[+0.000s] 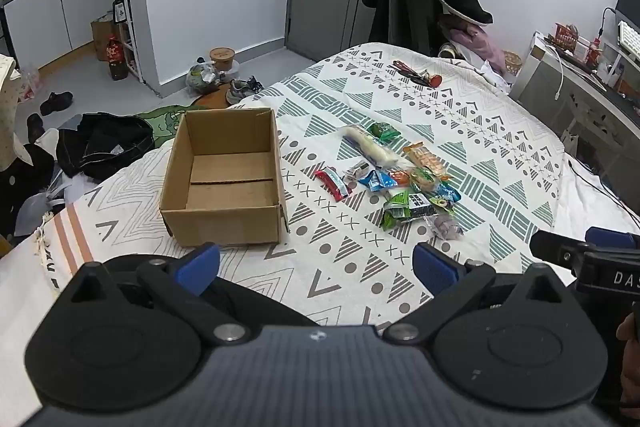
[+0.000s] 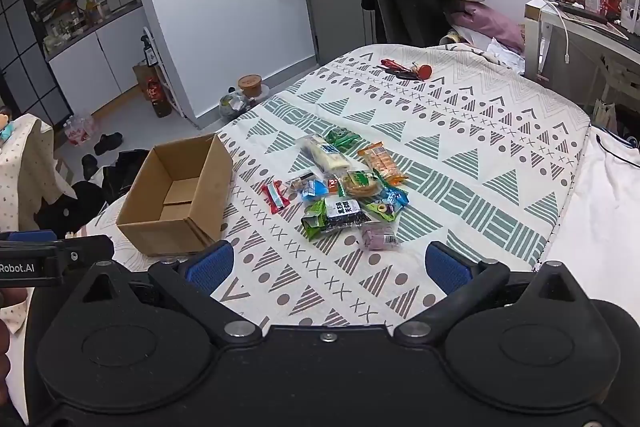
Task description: Organize snacks
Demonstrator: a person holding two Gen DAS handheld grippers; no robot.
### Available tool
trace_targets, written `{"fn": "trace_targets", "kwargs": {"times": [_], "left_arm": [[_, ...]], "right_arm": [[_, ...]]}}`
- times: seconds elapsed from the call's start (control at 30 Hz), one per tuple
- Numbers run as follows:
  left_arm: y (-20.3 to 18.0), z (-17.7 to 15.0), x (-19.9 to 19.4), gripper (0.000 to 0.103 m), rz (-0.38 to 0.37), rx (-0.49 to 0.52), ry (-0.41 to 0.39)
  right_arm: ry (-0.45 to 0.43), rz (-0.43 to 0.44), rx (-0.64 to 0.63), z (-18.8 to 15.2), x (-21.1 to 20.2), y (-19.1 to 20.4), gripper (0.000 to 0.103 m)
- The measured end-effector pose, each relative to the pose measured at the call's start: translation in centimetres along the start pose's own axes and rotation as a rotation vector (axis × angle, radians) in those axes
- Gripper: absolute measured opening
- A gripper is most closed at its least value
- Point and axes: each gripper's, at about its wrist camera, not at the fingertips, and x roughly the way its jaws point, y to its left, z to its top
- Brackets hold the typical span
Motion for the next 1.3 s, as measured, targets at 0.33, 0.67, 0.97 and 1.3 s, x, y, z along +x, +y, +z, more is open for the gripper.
{"fn": "trace_targets", "kwargs": {"times": [0.33,0.67,0.97,1.3], "left_arm": [[-0.1,-0.1,0.0,0.102,0.001,0.002,0.001],[0.0,0.2,-0.1,0.102,-0.001,0.004,0.002],[-0.4,0.4,-0.3,0.102,-0.002,-0.007,-0.002],[-0.6,0.3,0.8,0.102,0.009,-0.009,0.000]], "right_arm": [[-0.007,0.002,-0.004,0.0,-0.1,0.2,0.103],[-0.013,0.003,0.000,0.1,-0.3,0.1,0.103],[0.007,0.009,0.020,0.2,-0.1,0.0,0.103],[0.062,0.006,0.029,0.2,0.4,0.1,0.103]]}}
